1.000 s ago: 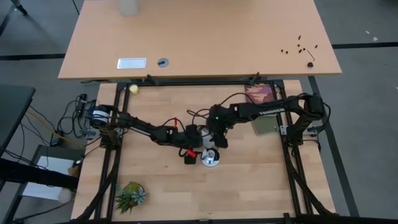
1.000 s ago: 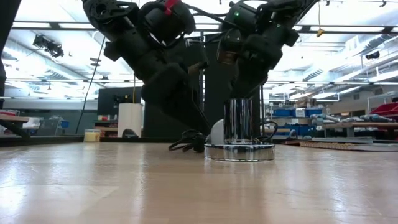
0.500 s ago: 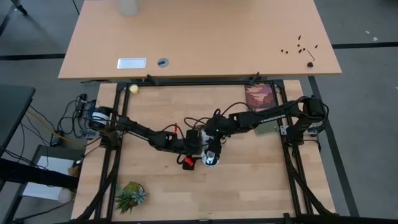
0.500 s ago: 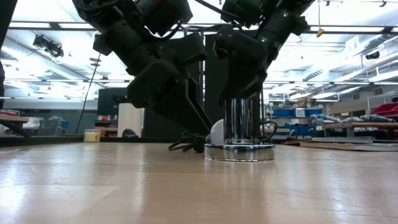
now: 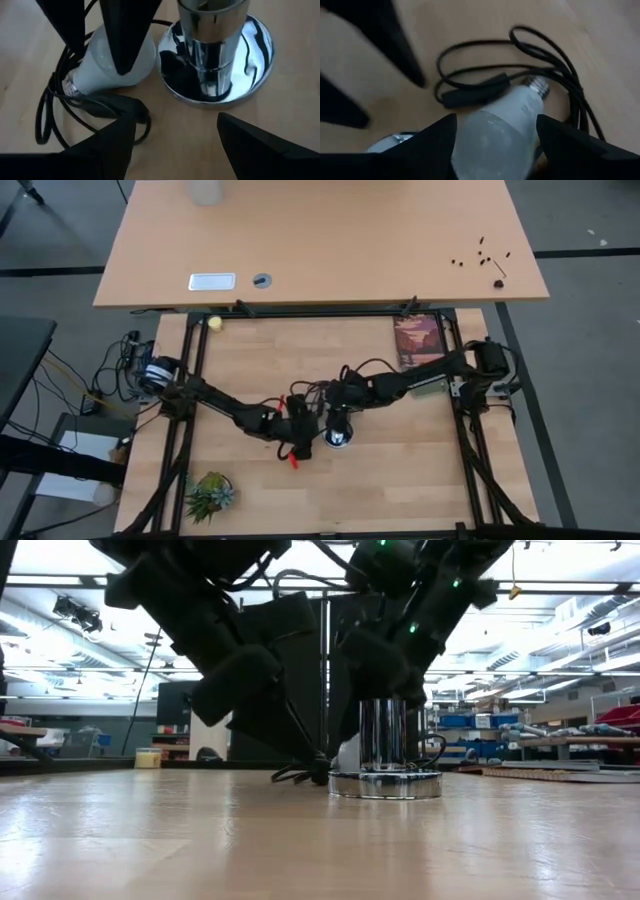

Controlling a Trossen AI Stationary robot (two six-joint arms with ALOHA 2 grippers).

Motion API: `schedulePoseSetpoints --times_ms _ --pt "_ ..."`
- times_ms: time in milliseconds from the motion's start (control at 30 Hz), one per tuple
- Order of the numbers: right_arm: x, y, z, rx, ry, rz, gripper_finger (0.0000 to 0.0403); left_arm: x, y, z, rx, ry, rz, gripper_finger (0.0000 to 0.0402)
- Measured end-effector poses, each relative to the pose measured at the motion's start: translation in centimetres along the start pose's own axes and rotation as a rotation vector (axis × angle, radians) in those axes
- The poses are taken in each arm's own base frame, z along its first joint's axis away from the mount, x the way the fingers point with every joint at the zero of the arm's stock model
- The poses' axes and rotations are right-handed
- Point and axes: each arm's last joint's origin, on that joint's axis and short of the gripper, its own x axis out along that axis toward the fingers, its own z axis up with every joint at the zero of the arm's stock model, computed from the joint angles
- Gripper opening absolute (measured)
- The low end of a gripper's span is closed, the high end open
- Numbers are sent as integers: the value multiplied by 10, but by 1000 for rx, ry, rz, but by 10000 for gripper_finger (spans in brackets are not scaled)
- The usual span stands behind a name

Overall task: Screw lightbulb
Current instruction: Insert the lightbulb into the silver lamp

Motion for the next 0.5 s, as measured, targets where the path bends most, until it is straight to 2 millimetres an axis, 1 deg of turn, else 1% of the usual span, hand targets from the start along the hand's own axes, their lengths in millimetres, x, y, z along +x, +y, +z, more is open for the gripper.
schedulePoseSetpoints --times_ms 167,267,500 --pt "14 -5 0 46 32 22 296 -4 -8 -3 -22 10 -12 284" --pt "16 -7 1 56 44 54 296 -6 -11 -4 -17 12 -18 284" --pt "18 -17 1 81 104 86 268 -6 -11 -4 -15 19 -17 284"
